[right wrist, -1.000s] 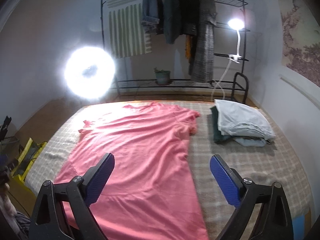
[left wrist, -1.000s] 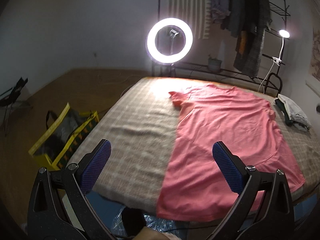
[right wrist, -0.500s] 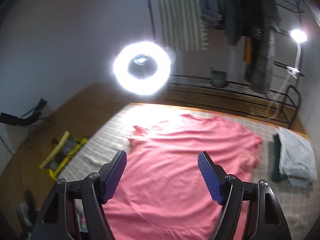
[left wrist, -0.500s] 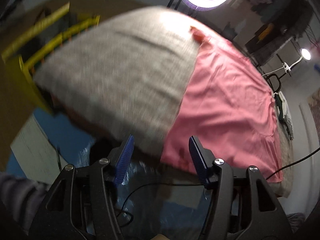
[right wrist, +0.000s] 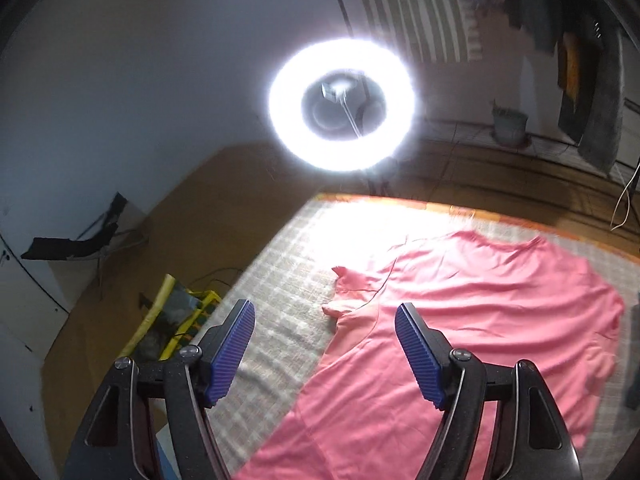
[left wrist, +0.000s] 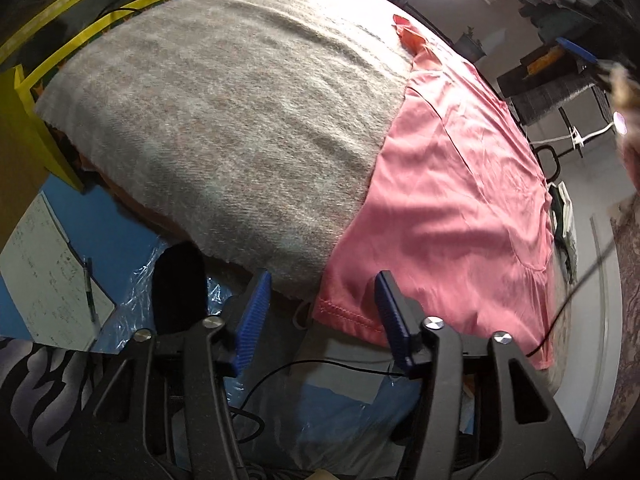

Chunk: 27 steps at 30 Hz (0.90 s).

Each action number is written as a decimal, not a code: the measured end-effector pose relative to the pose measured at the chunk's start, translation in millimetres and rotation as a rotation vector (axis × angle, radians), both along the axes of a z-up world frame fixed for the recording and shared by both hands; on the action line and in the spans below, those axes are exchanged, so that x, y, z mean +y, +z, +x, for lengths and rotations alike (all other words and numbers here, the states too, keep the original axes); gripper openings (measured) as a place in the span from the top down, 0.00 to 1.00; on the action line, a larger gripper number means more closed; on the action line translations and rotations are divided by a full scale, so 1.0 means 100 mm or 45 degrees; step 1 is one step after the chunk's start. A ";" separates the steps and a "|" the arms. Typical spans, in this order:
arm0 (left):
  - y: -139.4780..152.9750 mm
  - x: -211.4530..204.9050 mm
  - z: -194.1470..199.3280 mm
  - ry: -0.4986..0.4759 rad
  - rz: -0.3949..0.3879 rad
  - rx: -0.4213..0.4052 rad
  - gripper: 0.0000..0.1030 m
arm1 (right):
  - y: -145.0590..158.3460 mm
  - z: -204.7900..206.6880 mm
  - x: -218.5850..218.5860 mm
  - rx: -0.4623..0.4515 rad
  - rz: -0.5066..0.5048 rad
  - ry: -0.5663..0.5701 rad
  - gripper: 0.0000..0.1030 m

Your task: Fold small clothes

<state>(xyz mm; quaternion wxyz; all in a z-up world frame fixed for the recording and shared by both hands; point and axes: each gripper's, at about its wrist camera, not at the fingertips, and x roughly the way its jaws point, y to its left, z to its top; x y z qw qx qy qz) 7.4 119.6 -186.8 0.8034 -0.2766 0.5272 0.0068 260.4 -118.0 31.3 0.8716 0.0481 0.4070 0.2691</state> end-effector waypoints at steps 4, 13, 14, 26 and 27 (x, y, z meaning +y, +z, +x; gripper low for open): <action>-0.07 -0.02 0.04 -0.018 -0.059 0.025 0.63 | -0.40 0.39 0.29 0.091 -0.037 -0.019 0.27; -0.04 -0.01 0.07 -0.011 -0.114 0.018 0.83 | -1.17 0.96 0.84 0.201 -0.187 -0.006 0.27; -0.05 0.00 0.07 -0.005 -0.126 0.020 0.84 | -1.24 1.01 0.90 0.204 -0.211 0.001 0.27; 0.17 -0.01 -0.01 -0.050 -0.069 -0.089 0.99 | -1.74 1.36 1.26 0.237 -0.372 0.035 0.27; 0.19 -0.02 -0.01 -0.058 -0.066 -0.101 1.00 | -1.79 1.37 1.31 0.233 -0.407 0.045 0.27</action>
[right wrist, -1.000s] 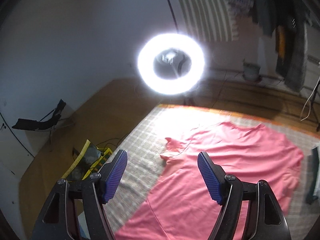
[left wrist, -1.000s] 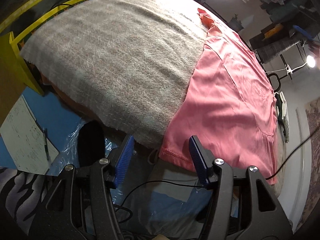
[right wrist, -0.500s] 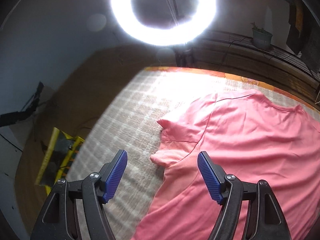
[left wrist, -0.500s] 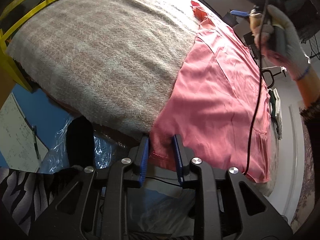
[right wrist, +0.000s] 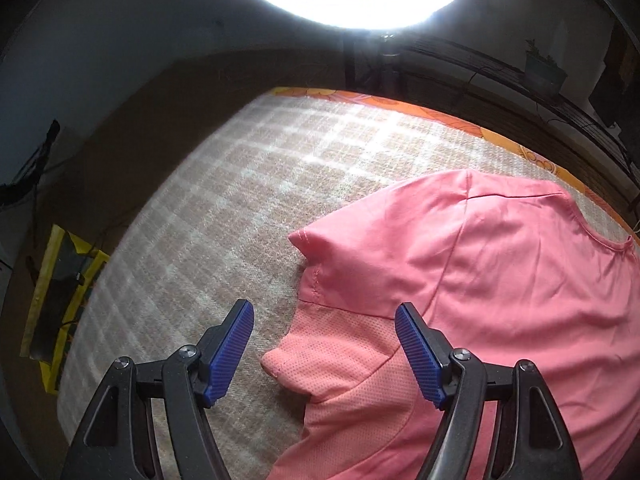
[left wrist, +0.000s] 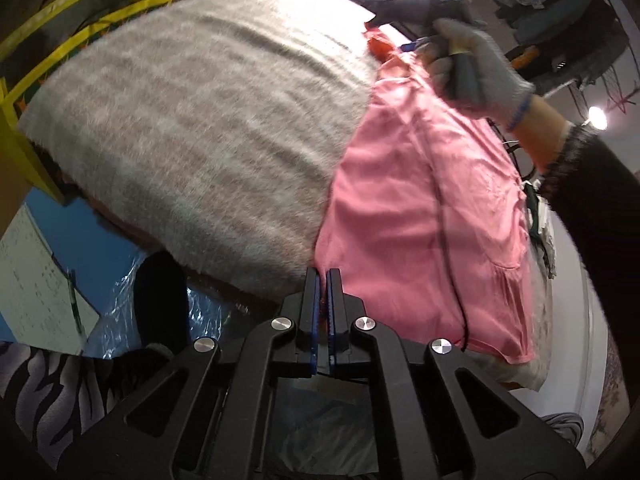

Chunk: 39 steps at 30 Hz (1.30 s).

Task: Fold small clothes
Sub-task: 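Grasp the sleeve with the right tool and lift it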

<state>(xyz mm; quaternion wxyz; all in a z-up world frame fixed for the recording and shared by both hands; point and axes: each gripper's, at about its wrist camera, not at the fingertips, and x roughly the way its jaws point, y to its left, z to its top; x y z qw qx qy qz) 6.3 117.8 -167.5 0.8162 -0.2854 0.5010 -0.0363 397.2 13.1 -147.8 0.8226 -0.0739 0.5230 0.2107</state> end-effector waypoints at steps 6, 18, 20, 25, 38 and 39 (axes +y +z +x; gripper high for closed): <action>0.10 -0.07 0.01 -0.033 0.001 -0.053 1.00 | -0.23 0.01 0.17 -0.020 -0.167 0.053 0.29; 0.26 -0.27 0.01 -0.102 0.067 -0.151 1.00 | -0.11 0.11 -0.08 -0.040 -0.125 0.032 0.99; 0.29 -0.32 0.01 -0.115 0.071 -0.163 1.00 | -0.07 0.12 -0.16 -0.042 -0.070 0.025 0.99; 0.38 -0.50 0.01 -0.168 0.085 -0.210 1.00 | 0.05 0.18 -0.34 -0.051 0.050 -0.006 0.99; 0.59 -1.37 0.09 -0.427 0.132 -0.306 1.00 | 0.44 0.24 -1.50 -0.114 0.318 -0.140 0.99; 0.58 -1.47 0.11 -0.461 0.135 -0.301 1.00 | 0.45 0.24 -1.62 -0.117 0.331 -0.156 0.99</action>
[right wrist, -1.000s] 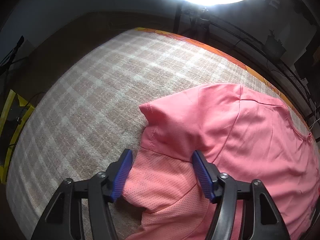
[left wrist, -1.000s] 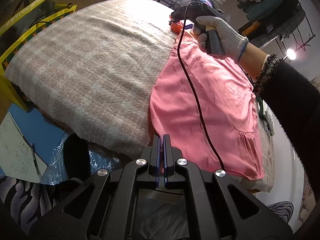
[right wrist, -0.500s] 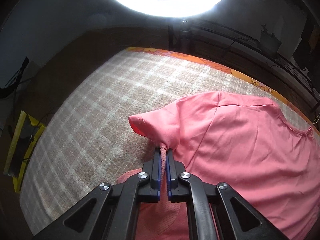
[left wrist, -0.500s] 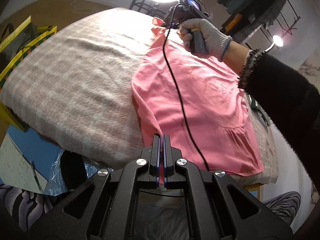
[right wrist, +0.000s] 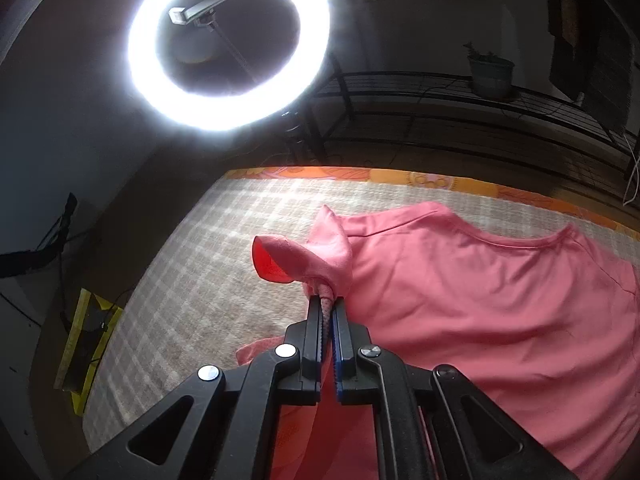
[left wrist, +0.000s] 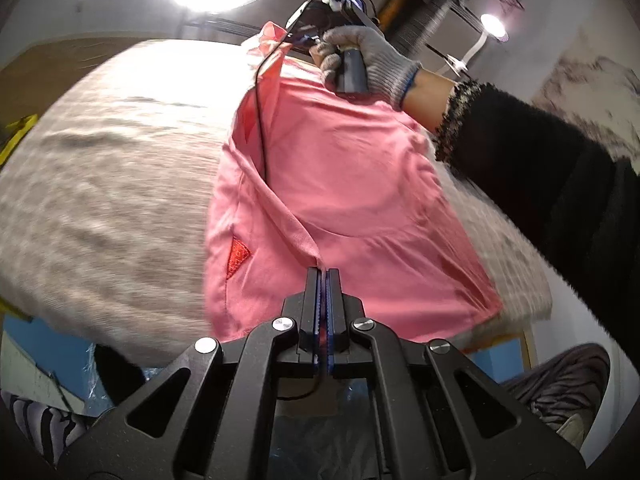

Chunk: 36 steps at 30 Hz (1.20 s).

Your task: Fold small clothes

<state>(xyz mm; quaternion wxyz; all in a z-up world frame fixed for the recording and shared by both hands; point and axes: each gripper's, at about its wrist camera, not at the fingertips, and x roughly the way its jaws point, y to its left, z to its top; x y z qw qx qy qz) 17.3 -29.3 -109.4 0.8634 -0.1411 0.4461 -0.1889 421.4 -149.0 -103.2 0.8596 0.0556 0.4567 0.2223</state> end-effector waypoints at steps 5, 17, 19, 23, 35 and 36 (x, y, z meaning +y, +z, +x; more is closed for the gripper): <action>-0.14 -0.30 0.06 -0.081 0.029 0.059 1.00 | -0.13 0.09 -0.60 0.046 0.053 -0.087 0.99; -0.21 -0.67 0.08 -0.190 0.083 0.073 1.00 | -0.41 0.04 -1.33 0.177 0.045 -0.255 0.67; -0.20 -0.72 0.07 -0.206 0.078 0.067 1.00 | -0.28 -0.10 -1.51 0.153 0.088 -0.257 0.60; -0.15 -0.74 -0.03 -0.266 0.085 0.050 1.00 | 0.01 -0.52 -1.89 0.106 0.172 -0.239 0.52; 0.27 -0.15 -0.55 -0.317 0.028 -0.079 0.70 | 0.71 -2.24 -2.50 0.016 0.363 -0.166 0.50; 0.28 -0.07 -0.56 -0.287 0.041 -0.089 0.66 | 0.72 -2.38 -2.48 0.022 0.364 -0.155 0.50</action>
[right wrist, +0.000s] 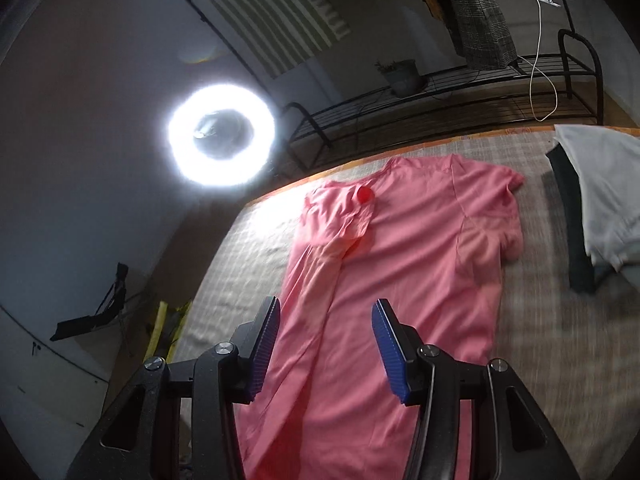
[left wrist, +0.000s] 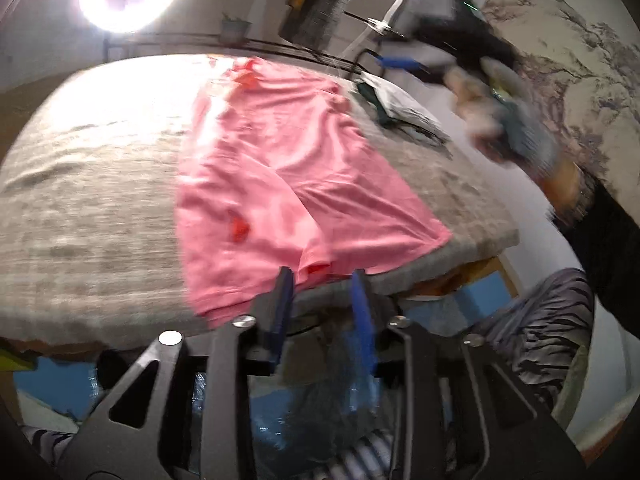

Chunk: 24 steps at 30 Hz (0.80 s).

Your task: Fold small clothes

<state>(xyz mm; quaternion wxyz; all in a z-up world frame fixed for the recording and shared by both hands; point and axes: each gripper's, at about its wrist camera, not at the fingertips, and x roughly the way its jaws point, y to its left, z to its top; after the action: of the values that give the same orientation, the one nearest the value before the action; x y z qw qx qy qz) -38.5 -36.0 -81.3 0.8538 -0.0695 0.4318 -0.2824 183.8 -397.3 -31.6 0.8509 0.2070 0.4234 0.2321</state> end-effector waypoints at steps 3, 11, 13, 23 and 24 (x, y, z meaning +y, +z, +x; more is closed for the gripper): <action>-0.02 0.25 0.06 0.101 0.028 0.015 0.65 | -0.02 -0.46 0.08 0.016 0.012 0.062 0.50; -0.60 0.53 0.44 0.222 -0.037 0.326 0.65 | -0.82 -1.24 0.61 0.261 -0.071 0.235 0.53; -0.73 0.57 0.48 0.249 -0.085 0.406 0.65 | -1.09 -1.30 0.74 0.349 -0.092 0.271 0.55; -0.83 0.46 0.57 0.233 -0.170 0.467 0.97 | -1.51 -1.49 1.07 0.438 -0.094 0.385 0.78; -0.82 0.45 0.57 0.238 -0.171 0.462 0.99 | -1.51 -1.49 1.08 0.446 -0.084 0.392 0.86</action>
<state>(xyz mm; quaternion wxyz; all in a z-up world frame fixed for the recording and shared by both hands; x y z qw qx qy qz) 18.2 8.8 -163.3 0.7779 -0.2159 0.5504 -0.2130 35.2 -289.5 -182.8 0.7253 0.1491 0.5985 0.3058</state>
